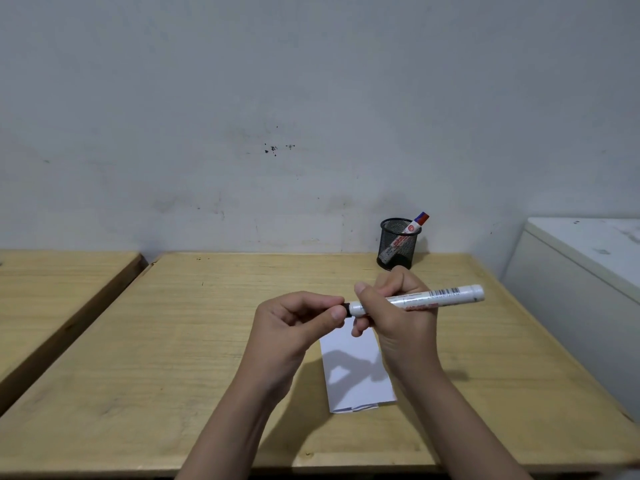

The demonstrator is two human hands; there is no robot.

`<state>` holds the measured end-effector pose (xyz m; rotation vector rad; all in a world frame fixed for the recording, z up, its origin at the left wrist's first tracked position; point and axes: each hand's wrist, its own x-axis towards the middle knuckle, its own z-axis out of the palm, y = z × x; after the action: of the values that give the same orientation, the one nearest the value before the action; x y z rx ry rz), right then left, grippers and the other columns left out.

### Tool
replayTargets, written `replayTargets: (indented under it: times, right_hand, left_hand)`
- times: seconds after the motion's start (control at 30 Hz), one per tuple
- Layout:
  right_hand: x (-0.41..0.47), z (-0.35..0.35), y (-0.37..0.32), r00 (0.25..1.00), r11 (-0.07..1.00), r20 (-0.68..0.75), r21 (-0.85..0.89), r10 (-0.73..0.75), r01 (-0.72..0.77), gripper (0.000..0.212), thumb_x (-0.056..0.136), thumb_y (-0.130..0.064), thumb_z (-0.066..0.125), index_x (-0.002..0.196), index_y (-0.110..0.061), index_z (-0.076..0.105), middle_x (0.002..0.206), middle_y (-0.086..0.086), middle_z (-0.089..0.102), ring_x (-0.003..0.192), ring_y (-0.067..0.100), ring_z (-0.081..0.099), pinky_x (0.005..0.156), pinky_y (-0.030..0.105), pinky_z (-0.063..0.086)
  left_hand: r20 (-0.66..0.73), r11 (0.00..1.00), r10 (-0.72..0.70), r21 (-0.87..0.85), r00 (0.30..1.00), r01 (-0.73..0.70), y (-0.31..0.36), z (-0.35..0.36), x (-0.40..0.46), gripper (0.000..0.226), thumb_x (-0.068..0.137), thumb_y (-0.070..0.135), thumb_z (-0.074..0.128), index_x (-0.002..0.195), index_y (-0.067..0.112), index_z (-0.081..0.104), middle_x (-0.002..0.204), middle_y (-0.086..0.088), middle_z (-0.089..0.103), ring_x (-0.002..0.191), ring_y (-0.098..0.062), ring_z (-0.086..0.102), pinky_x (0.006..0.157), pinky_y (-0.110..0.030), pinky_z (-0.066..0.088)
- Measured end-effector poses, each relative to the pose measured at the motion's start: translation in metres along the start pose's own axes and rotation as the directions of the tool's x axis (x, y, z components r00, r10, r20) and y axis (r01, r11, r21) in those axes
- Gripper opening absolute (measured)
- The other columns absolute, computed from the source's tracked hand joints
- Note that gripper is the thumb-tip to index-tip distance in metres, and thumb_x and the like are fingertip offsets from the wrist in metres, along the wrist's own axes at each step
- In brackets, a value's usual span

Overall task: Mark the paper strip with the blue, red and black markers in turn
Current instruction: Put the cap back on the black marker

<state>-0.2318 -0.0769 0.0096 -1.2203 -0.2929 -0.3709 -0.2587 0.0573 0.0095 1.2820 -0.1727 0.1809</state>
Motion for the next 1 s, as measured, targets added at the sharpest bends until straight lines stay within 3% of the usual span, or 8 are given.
replayTargets:
  times: [0.17,0.3,0.4,0.5,0.57,0.7,0.83,1.0]
  right_hand:
    - [-0.009,0.008,-0.001,0.998,0.994,-0.043,0.093,-0.050,0.053,0.031,0.067,0.002,0.060,0.052,-0.006,0.035,0.051,0.007,0.033,0.027,0.018,0.045,0.034,0.025,0.038]
    - [-0.009,0.011,0.004,0.996,0.996,-0.075,0.070,-0.052,0.058,0.036,0.067,0.004,0.058,0.050,-0.015,0.033,0.049,0.005,0.032,0.027,0.018,0.044,0.034,0.023,0.036]
    - [-0.001,0.014,0.008,0.994,0.994,-0.013,0.002,0.108,-0.108,0.042,0.073,-0.012,0.078,0.055,-0.013,0.039,0.041,-0.002,0.044,0.031,0.016,0.047,0.040,0.026,0.041]
    - [0.007,0.013,0.004,0.890,0.891,0.068,0.036,0.450,-0.453,0.048,0.062,-0.054,0.067,0.059,-0.010,0.049,0.042,0.001,0.047,0.036,0.015,0.046,0.044,0.028,0.044]
    - [0.009,0.009,-0.002,0.840,0.847,0.115,-0.118,0.530,-0.518,0.052,0.062,-0.058,0.067,0.055,-0.010,0.048,0.045,0.005,0.047,0.036,0.016,0.043,0.043,0.026,0.043]
    - [0.016,-0.006,-0.004,0.988,0.856,0.149,-0.515,0.028,0.054,0.033,0.070,-0.027,0.081,0.061,-0.013,0.053,0.054,-0.002,0.055,0.045,0.006,0.049,0.051,0.018,0.040]
    - [0.043,-0.018,-0.001,0.878,0.587,0.417,-0.659,-0.233,0.469,0.025,0.068,-0.021,0.079,0.088,-0.017,0.064,0.086,-0.007,0.066,0.081,0.006,0.057,0.073,0.016,0.044]
    - [0.066,-0.024,0.001,0.779,0.471,0.522,-0.621,-0.347,0.626,0.029,0.073,-0.008,0.070,0.101,-0.011,0.066,0.085,0.000,0.070,0.079,0.010,0.061,0.072,0.027,0.049]
  left_hand:
    - [0.035,0.999,0.032,-0.023,0.999,-0.031,0.003,0.000,-0.007,0.012,0.058,0.006,0.081,0.069,0.009,0.076,0.068,-0.006,0.074,0.064,-0.013,0.067,0.063,-0.017,0.051]
    - [0.034,1.000,0.031,0.002,0.999,-0.031,0.002,-0.002,-0.007,0.011,0.059,0.008,0.077,0.069,0.007,0.075,0.069,-0.007,0.075,0.063,-0.014,0.067,0.063,-0.017,0.052]
    - [-0.040,0.997,0.048,0.065,0.998,-0.045,0.002,-0.005,0.001,0.012,0.061,0.008,0.072,0.073,0.006,0.074,0.066,-0.002,0.074,0.064,-0.010,0.068,0.063,-0.015,0.052]
    - [-0.163,0.991,0.086,0.116,0.983,-0.067,-0.002,-0.010,0.014,0.011,0.069,0.000,0.073,0.076,0.008,0.074,0.064,0.001,0.074,0.065,-0.007,0.066,0.064,-0.014,0.051]
    - [-0.246,0.982,0.129,0.164,0.961,-0.089,-0.005,-0.014,0.021,0.012,0.071,0.001,0.074,0.075,0.012,0.074,0.066,0.003,0.074,0.068,-0.006,0.067,0.066,-0.014,0.052]
    - [-0.265,0.941,0.209,0.317,0.941,-0.120,-0.005,-0.017,0.032,0.010,0.069,0.008,0.078,0.075,0.016,0.075,0.071,0.007,0.076,0.069,-0.004,0.067,0.066,-0.013,0.051]
    - [-0.180,0.909,0.244,0.385,0.953,-0.160,0.002,-0.006,0.045,0.012,0.069,0.008,0.078,0.078,0.016,0.074,0.071,0.007,0.075,0.065,-0.002,0.066,0.065,-0.010,0.049]
    - [-0.037,0.879,0.265,0.420,0.964,-0.225,0.018,0.015,0.068,0.022,0.068,0.008,0.079,0.089,0.014,0.073,0.073,-0.001,0.074,0.068,-0.006,0.067,0.067,-0.014,0.052]
